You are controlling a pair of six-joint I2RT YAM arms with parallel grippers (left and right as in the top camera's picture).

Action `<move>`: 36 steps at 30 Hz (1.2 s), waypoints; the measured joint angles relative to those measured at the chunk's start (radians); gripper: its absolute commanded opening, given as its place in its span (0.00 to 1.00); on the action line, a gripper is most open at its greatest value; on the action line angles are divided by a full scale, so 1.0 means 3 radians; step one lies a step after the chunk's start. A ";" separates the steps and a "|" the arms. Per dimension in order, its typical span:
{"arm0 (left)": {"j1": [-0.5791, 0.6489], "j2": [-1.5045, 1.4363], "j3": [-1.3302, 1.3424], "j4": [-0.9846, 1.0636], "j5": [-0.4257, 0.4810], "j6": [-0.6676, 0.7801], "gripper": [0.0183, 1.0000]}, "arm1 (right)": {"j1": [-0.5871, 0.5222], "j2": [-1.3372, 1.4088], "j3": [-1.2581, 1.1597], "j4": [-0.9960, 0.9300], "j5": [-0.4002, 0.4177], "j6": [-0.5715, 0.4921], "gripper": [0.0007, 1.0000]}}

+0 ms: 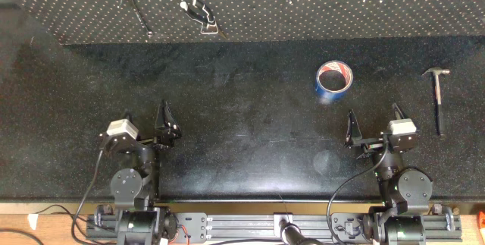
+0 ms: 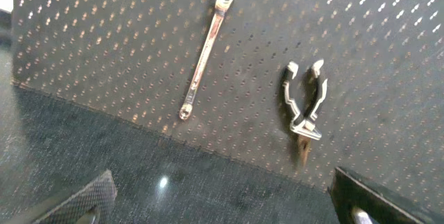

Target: Place Tools Onto Pegboard

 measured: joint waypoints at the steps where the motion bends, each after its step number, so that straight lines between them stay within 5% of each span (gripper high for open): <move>1: -0.0003 -0.0051 0.0001 -0.0093 0.0003 0.0010 0.99 | 0.0000 0.0000 0.0000 0.0000 0.0000 0.0000 0.98; 7: -0.0113 -0.0456 0.0000 -0.0646 0.0179 0.0793 0.99 | 0.0000 0.0000 0.0000 0.0000 0.0000 0.0000 0.98; 23: -0.0113 -0.0467 0.0000 -0.0649 0.0203 0.0842 0.99 | 0.0000 0.0000 0.0000 0.0000 0.0003 0.0001 0.98; 25: -0.0113 -0.0467 0.0000 -0.0649 0.0203 0.0842 0.99 | 0.0000 0.0069 0.0015 0.0024 0.0083 0.0385 0.98; 30: -0.0113 -0.0477 0.0001 -0.0656 0.0226 0.0843 0.99 | 0.0196 0.2262 0.1344 -0.0123 -0.0139 0.0800 0.98; 36: -0.0113 -0.0482 0.0001 -0.0657 0.0229 0.0843 0.99 | 0.0914 0.4374 0.3215 -0.1593 0.0028 0.0657 0.98</move>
